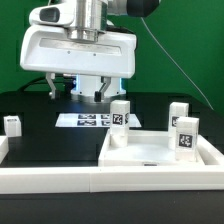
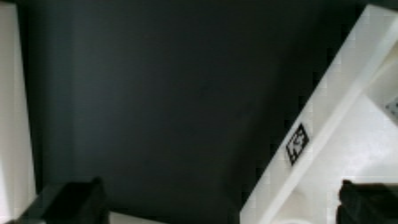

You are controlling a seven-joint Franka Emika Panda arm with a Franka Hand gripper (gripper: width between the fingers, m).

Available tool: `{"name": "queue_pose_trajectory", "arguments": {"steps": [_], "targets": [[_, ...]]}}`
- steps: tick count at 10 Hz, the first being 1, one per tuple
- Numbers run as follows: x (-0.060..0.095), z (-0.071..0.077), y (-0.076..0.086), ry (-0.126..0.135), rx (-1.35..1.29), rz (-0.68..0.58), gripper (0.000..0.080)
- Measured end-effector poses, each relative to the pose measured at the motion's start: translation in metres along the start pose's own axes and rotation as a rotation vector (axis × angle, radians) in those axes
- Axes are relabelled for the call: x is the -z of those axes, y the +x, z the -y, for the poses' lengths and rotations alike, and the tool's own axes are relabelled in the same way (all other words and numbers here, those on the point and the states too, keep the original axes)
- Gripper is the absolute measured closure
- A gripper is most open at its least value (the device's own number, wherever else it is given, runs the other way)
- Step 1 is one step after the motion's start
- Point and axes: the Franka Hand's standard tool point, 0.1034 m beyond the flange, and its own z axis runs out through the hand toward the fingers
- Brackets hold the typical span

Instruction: Assemble square table

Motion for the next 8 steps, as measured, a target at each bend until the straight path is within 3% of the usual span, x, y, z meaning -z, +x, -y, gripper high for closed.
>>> {"name": "queue_pose_trajectory", "arguments": {"steps": [2,3,5,8], "targets": [[-0.001,-0.002,-0.015,0.004,0.062,0.012,0.0150],[-0.001,-0.020,-0.039,0.009,0.188,0.032,0.0150],[-0.003,-0.042,-0.058,0.030,0.287,0.061,0.0150],[-0.005,-0.042,-0.075,0.043,0.268,0.077,0.0150]]}}
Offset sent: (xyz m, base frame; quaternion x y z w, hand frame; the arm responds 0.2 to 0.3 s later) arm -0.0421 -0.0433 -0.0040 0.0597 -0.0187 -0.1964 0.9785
